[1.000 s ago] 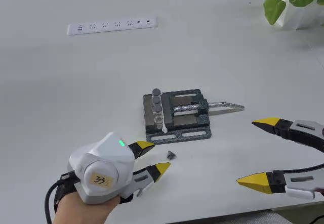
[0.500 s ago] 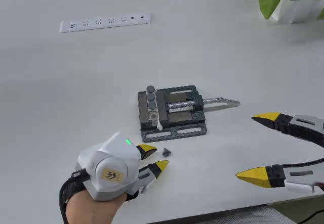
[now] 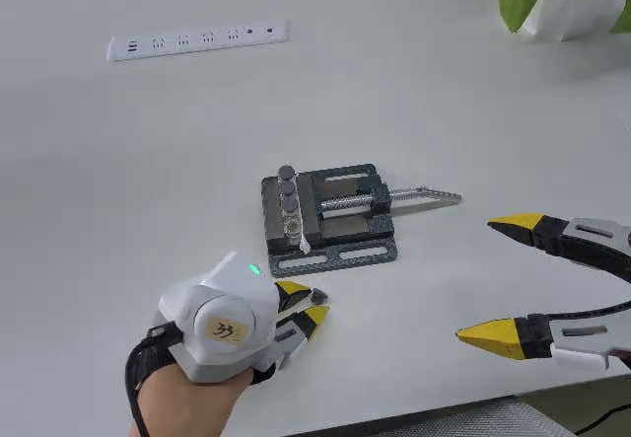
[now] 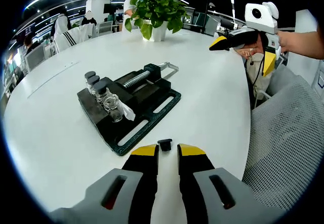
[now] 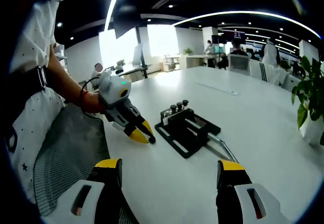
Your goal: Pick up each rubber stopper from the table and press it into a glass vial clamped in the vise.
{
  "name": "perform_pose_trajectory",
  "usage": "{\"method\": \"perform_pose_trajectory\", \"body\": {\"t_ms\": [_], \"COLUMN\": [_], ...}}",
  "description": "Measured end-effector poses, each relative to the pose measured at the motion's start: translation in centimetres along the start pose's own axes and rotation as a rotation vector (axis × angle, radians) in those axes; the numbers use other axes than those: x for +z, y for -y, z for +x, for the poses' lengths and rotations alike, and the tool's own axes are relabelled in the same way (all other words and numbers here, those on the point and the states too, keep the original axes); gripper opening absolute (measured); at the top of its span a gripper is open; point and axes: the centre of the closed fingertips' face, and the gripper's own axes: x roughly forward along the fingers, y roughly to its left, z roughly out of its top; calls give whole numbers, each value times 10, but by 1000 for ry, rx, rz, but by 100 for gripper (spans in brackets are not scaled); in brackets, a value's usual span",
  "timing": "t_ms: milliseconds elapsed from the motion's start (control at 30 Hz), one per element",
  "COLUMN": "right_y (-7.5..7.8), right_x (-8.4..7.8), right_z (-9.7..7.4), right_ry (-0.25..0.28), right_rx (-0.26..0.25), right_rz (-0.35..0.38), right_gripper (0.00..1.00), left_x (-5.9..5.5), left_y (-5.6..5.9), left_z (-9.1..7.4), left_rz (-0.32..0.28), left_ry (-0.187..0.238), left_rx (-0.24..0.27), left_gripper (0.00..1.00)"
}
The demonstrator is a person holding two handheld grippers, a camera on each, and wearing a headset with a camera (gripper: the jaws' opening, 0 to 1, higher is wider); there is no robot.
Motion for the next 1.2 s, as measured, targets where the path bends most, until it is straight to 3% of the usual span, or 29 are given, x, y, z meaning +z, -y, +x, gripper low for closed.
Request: {"method": "perform_pose_trajectory", "body": {"t_ms": [867,1200], "right_y": [-4,-1], "right_x": [2,-5], "right_z": [2,2], "right_ry": [-7,-18], "right_rx": [4,18], "right_rz": [2,4], "right_gripper": [73,73], "left_x": [-4,-4], "left_y": [-1,-2], "left_z": [6,7], "left_rz": [-30,-32], "left_ry": [-17,-26], "left_rx": [-1,-6], "left_gripper": [6,5]}}
